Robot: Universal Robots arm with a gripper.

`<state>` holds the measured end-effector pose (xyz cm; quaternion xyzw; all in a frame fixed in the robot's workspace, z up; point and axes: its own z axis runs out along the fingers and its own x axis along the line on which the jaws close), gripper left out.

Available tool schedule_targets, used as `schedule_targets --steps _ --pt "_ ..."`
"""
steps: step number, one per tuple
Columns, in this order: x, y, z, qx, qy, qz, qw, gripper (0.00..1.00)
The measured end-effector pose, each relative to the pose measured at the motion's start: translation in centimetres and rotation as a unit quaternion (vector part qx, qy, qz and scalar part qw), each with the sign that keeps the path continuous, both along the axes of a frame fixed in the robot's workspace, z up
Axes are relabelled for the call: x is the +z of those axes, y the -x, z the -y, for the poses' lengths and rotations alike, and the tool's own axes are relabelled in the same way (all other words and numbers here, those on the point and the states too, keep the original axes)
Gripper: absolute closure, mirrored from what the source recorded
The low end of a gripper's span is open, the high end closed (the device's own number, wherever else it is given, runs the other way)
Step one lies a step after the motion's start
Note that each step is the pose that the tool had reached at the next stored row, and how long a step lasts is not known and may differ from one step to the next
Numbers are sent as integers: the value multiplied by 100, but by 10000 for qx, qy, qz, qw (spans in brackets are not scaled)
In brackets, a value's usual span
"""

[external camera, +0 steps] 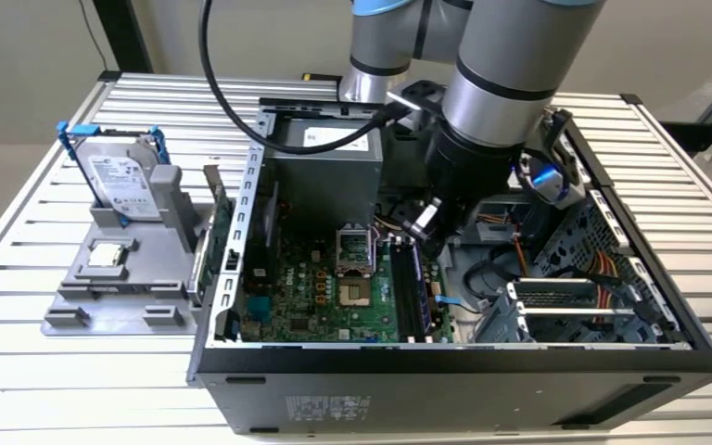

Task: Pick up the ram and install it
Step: 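Press down the ram until it locks into place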

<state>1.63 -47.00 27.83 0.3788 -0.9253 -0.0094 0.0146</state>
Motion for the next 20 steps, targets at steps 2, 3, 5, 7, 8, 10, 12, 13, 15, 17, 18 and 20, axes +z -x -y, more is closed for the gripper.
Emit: schedule_targets --steps 2,3,5,7,8,10,12,13,15,17,18,20 --pt "-1 0 -5 94 0 0 10000 100" --pt "-2 0 -8 139 0 0 9999 100" --pt "-4 0 -15 211 0 0 9998 100" --pt "-7 0 -22 285 0 0 9996 100" --pt "-8 0 -26 322 1 0 9995 100" --pt "-11 0 -37 400 0 0 9992 100" --pt "-12 0 -48 477 0 0 9989 100" --pt "-14 0 -54 517 0 0 9987 100" --pt "-17 0 -66 595 0 0 9982 100" --pt "-20 0 -78 683 1 0 9977 100" --pt "-22 0 -82 727 0 0 9974 100" --pt "-23 0 -84 836 0 0 9965 100"
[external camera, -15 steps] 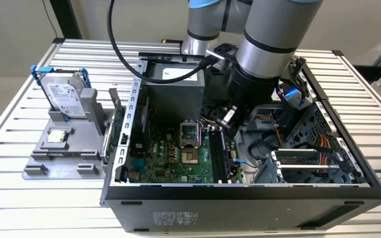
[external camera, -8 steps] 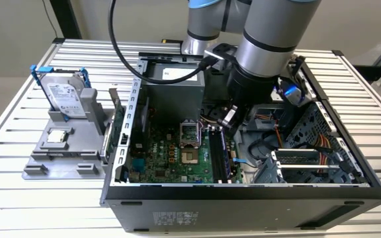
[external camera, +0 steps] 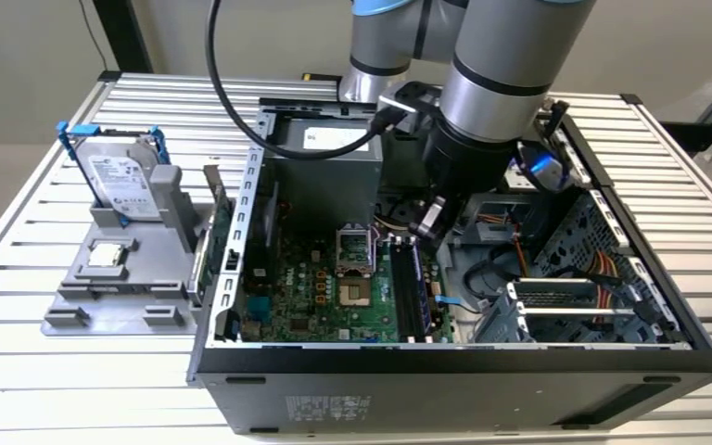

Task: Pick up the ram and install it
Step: 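Press down the ram until it locks into place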

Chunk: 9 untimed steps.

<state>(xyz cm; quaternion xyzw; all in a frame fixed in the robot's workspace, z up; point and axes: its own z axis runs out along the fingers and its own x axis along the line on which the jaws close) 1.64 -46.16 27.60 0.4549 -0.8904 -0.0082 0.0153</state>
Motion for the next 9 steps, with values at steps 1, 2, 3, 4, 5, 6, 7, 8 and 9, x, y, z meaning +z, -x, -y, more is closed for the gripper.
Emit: schedule_targets --steps 1,2,3,4,5,6,7,8,9 --pt "-1 0 0 59 0 0 10000 100" --pt "-2 0 -1 122 0 0 9999 100" --pt "-3 0 -2 183 0 0 9998 100" --pt "-4 0 -2 249 1 0 9997 100" --pt "-5 0 -3 321 1 -1 9995 100" --pt "-7 0 -3 389 1 -1 9992 100" --pt "-9 0 -3 461 1 0 9989 100" --pt "-11 0 -3 528 1 0 9986 100" --pt "-13 0 -3 598 1 0 9982 100"
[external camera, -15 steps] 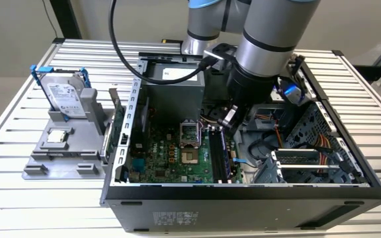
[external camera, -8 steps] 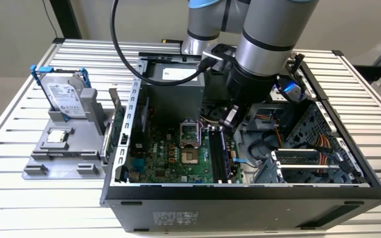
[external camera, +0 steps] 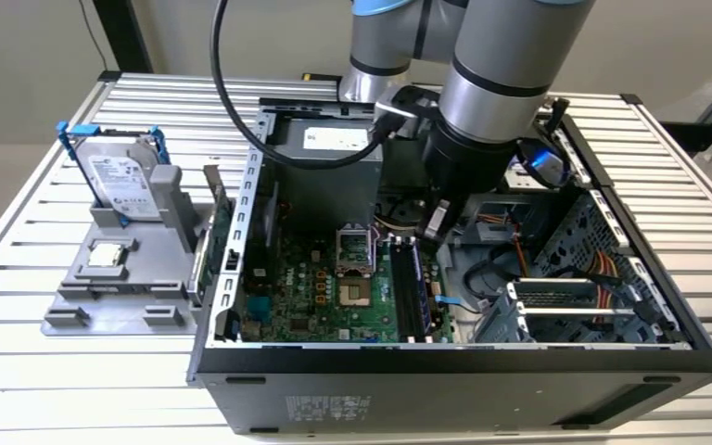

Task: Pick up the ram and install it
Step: 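Press down the ram until it locks into place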

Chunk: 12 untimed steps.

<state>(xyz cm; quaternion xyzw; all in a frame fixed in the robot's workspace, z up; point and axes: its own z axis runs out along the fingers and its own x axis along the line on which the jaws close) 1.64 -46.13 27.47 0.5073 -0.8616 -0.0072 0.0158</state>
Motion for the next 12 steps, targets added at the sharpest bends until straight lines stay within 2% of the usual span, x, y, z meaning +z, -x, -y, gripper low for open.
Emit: schedule_targets --steps 5,12 --pt "-7 0 -1 328 0 0 9995 100" --pt "-14 0 -4 716 0 0 9974 100"
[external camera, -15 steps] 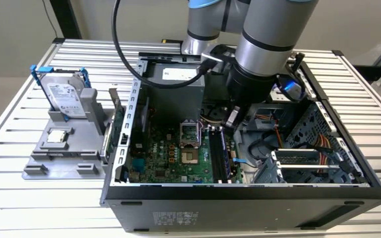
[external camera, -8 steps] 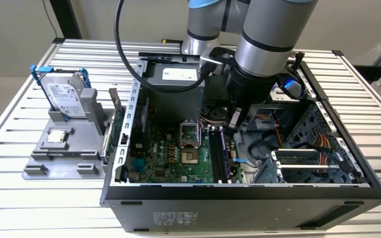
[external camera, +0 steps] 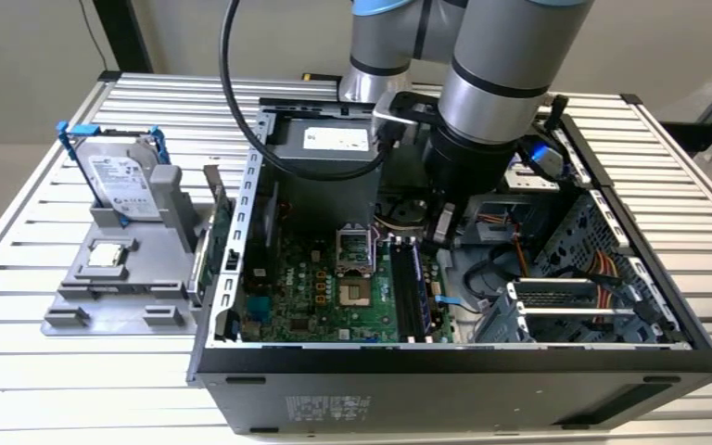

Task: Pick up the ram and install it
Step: 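Press down the ram until it locks into place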

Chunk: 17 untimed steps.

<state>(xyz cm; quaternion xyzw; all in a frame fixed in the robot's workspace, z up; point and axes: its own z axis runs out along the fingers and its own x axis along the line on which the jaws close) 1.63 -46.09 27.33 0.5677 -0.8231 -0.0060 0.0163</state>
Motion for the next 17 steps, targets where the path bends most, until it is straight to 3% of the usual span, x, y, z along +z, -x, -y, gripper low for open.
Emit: schedule_targets --steps 6,11,13,17 --pt "-3 -4 -1 303 -1 0 9995 100" --pt "-3 -11 -2 567 0 0 9984 100" --pt "-3 -13 -2 686 -1 0 9976 100" --pt "-3 -15 -2 987 0 0 9951 100"
